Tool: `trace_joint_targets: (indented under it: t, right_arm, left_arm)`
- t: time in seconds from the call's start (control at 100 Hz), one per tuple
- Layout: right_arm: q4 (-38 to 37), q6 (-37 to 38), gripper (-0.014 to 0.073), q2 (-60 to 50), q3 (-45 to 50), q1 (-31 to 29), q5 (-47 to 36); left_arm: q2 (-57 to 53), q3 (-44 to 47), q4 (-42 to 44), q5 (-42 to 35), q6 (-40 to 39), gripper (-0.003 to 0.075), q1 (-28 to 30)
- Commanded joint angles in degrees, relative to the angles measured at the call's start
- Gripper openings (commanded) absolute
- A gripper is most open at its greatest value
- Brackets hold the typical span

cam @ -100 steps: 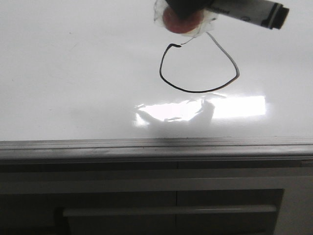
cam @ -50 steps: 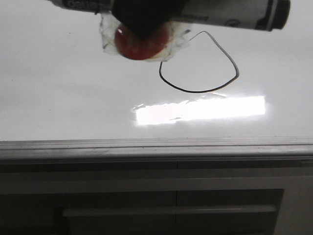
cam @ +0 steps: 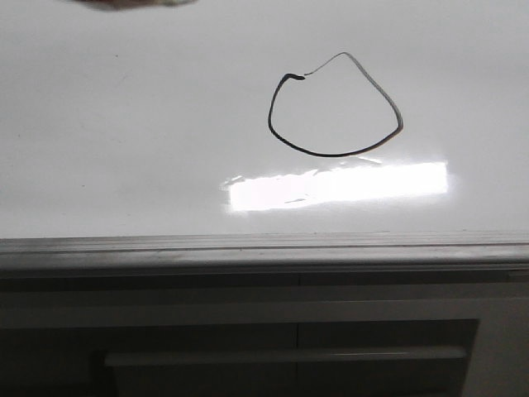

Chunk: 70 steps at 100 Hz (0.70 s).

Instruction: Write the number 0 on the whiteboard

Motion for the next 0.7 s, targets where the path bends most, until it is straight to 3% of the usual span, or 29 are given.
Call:
trace_joint_targets:
  t: [0.0, 0.23, 0.42, 0.57, 0.69]
  right_arm:
    - [1.19, -0.9, -0.0076, -0.66, -2.01, 0.03, -2.22]
    - [1.32, -0.9, -0.0076, -0.43, -2.01, 0.03, -2.71]
    - [2.7, -0.9, -0.0076, -0.43, -2.01, 0.03, -2.57]
    - [2.79, -0.9, -0.0076, -0.43, -2.01, 0.03, -2.09]
    - [2.79, -0.9, -0.007, -0.43, -2.01, 0.03, -2.52]
  left_arm:
    - [-0.18, -2.11, -1.35, -3.4, -0.05, 0.0358, -0.43]
    - [0.59, -2.24, -2.58, -3.65, -0.05, 0.0319, -0.43]
    - [2.0, -2.24, -3.8, -3.65, -0.05, 0.0171, -0.43]
    - [2.25, -2.24, -4.1, -3.65, -0.05, -0.0021, -0.43]
    - [2.25, -2.24, -4.1, -3.75, 0.07, -0.002, -0.43]
